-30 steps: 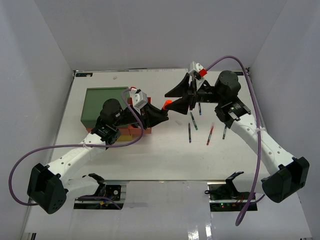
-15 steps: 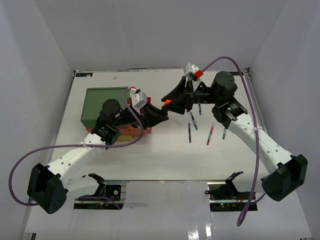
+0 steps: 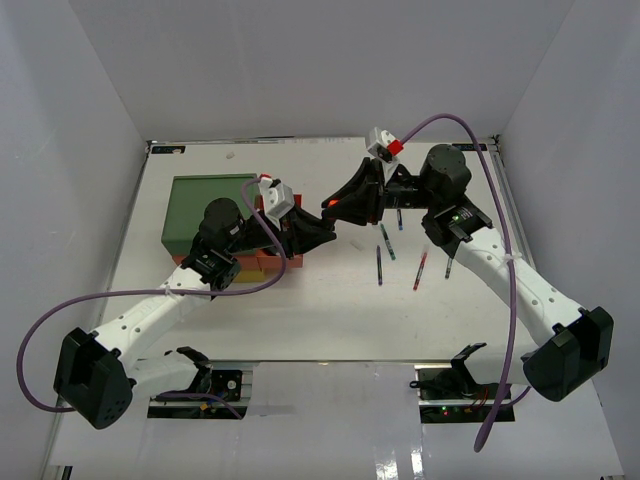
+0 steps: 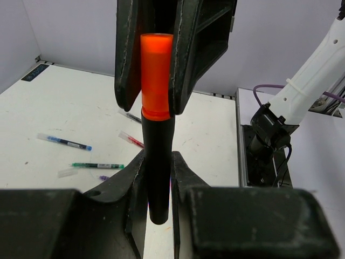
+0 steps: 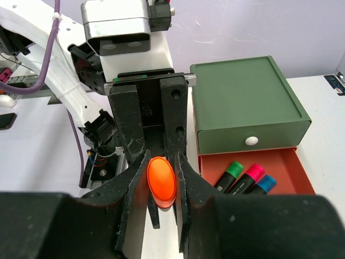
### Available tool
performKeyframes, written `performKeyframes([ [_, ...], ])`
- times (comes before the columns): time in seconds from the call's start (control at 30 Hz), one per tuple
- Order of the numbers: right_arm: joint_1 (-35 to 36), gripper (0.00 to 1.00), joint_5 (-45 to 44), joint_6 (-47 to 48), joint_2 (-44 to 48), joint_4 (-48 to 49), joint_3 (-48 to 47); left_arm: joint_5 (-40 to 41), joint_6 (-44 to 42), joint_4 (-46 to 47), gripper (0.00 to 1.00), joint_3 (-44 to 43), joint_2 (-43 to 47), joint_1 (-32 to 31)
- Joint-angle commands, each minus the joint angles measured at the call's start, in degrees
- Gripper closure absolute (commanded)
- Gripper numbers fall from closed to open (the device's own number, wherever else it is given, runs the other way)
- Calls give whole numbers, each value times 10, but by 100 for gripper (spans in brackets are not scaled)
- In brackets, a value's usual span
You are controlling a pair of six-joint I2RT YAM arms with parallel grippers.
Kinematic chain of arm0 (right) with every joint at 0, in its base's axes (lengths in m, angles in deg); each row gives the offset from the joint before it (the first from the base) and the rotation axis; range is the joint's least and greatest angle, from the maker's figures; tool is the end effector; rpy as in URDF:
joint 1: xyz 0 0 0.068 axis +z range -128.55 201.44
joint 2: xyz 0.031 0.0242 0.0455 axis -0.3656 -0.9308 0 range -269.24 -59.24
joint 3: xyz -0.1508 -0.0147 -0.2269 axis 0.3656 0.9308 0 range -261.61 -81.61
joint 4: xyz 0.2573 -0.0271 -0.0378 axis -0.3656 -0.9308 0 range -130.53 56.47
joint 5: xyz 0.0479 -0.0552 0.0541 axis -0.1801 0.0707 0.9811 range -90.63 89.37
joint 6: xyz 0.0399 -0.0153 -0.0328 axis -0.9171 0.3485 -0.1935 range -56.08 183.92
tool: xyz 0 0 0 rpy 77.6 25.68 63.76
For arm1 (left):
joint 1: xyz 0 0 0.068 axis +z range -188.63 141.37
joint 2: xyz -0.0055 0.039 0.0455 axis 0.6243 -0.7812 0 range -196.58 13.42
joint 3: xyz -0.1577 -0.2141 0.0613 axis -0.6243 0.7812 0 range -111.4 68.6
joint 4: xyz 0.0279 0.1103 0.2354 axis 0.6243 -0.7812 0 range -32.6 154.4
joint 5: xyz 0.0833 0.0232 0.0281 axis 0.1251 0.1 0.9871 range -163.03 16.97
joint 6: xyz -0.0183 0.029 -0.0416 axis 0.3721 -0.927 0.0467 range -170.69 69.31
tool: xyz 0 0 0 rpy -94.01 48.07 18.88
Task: Sort the stationery into containers
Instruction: Close the pen cap on the pen.
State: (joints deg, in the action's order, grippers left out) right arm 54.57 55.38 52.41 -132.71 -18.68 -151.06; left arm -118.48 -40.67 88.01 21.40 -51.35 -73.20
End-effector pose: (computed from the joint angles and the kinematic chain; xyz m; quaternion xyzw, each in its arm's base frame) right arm 0.2231 0.1808 0.4270 -0.4610 0.4848 0.5351 0.5158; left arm 0.1977 -0.1672 0.3461 0.4118 0.5417 -0.4992 0.5364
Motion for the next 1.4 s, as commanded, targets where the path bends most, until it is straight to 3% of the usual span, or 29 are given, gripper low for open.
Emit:
performKeyframes([
  [0.0, 4, 90, -12, 8, 4, -16, -6, 9, -19, -11, 100, -2, 24, 4],
  [0.4, 11, 91, -25, 41, -3, -90, -18, -10, -12, -8, 100, -6, 14, 4],
  [0.87, 30, 92, 4, -4, -14, -32, 23, -59, 51, 108, 100, -1, 4, 4],
  [1.2, 31, 92, -29, 47, -26, -198, -31, -46, -6, 35, 100, -38, 11, 4],
  [1.37, 31, 92, -57, 55, -26, -230, -39, -46, -25, 6, 100, -56, 7, 4],
])
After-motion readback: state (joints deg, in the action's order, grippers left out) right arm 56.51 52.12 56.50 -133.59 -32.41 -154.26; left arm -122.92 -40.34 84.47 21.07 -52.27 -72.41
